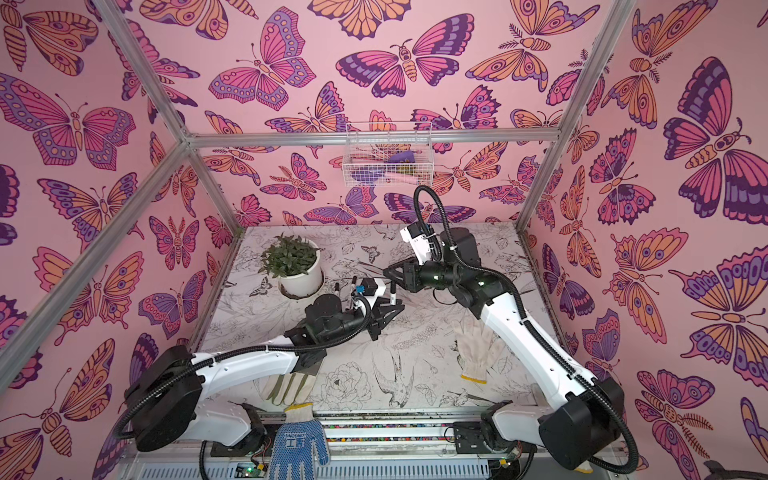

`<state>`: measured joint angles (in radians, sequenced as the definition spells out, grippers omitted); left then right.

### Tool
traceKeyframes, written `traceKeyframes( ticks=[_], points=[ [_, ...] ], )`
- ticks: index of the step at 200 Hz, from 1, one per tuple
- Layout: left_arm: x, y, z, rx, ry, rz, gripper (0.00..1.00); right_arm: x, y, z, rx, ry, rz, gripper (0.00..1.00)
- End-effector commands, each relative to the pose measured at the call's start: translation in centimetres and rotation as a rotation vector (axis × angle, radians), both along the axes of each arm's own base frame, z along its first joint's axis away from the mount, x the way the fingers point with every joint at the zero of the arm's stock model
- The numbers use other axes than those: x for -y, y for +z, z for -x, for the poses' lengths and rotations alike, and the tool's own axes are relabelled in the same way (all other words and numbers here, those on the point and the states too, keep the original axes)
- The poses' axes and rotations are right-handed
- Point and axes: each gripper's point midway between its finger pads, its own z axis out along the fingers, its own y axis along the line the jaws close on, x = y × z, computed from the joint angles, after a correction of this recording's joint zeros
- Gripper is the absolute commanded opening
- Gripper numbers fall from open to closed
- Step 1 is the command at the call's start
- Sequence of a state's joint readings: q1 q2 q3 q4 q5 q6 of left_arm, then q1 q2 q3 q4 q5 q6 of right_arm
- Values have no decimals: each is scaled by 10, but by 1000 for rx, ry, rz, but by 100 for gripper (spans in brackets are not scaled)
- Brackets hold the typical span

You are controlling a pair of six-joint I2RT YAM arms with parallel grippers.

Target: Insert the pens into the pen caps

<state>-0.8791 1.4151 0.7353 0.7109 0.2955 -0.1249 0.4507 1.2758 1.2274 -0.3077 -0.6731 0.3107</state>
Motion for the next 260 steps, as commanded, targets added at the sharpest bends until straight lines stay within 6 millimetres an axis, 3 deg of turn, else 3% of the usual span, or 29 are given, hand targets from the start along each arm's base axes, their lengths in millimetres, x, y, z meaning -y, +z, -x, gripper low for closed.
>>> traceKeyframes(
  ticks=[1, 43, 100, 171, 219, 243, 260],
  points=[
    [-3, 2, 2, 8, -2, 30, 0, 10, 13, 8, 49, -10, -3, 33],
    [-6, -12, -3, -23, 17, 16, 0, 32, 33, 12, 142, -77, 5, 35],
    [-5, -7, -6, -19, 19, 21, 0, 18, -2, 27, 26, 25, 35, 40],
    [-2, -11, -7, -27, 13, 11, 0, 10, 9, 35, 52, 70, 0, 41],
    [-2, -8, -7, -24, 13, 17, 0, 5, -13, 40, -4, 83, 28, 39],
    [-1, -5, -8, -18, 12, 22, 0, 6, -28, 37, -26, 70, 62, 35],
    [-1, -2, -8, -15, 12, 27, 0, 7, -36, 33, -36, 55, 81, 20]
  ],
)
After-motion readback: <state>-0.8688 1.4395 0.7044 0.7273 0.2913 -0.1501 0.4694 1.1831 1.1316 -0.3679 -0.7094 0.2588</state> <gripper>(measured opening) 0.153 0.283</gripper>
